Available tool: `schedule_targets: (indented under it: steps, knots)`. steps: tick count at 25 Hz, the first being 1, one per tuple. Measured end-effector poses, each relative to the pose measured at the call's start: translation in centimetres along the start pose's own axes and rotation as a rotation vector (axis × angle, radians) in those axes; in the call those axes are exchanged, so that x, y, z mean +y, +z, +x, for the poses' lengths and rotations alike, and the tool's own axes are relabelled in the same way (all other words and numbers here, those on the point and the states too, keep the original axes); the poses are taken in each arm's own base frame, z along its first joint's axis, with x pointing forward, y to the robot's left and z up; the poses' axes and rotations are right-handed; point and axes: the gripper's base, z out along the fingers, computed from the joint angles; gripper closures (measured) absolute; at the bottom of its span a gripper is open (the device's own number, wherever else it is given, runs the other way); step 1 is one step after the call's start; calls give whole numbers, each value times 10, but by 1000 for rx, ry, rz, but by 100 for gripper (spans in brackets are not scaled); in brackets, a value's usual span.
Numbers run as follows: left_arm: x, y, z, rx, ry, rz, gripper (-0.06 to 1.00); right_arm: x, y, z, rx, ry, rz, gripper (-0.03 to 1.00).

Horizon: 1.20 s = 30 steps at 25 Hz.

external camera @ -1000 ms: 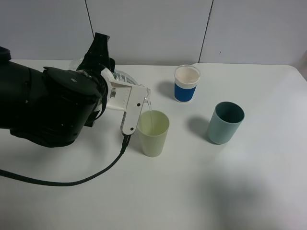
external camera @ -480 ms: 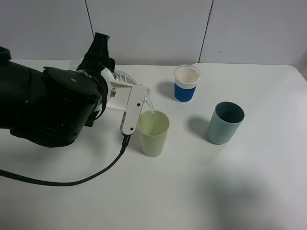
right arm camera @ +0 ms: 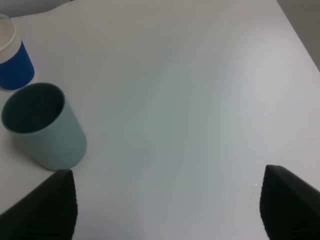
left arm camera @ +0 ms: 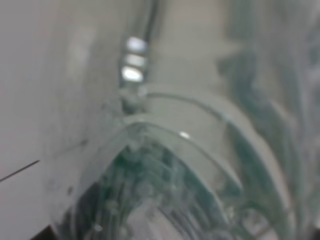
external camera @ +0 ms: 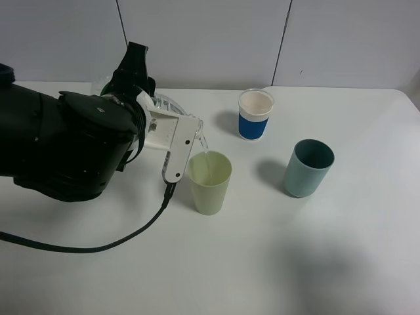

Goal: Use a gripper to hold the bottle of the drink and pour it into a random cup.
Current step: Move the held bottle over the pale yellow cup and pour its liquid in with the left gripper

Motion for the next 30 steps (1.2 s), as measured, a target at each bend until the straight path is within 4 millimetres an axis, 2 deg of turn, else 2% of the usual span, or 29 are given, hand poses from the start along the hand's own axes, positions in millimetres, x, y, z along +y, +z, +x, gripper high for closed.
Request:
schedule_targets:
  steps: [30]
  knots:
    - [3,0,1,9,50,-29,47,0,0,0,0,0,0,22]
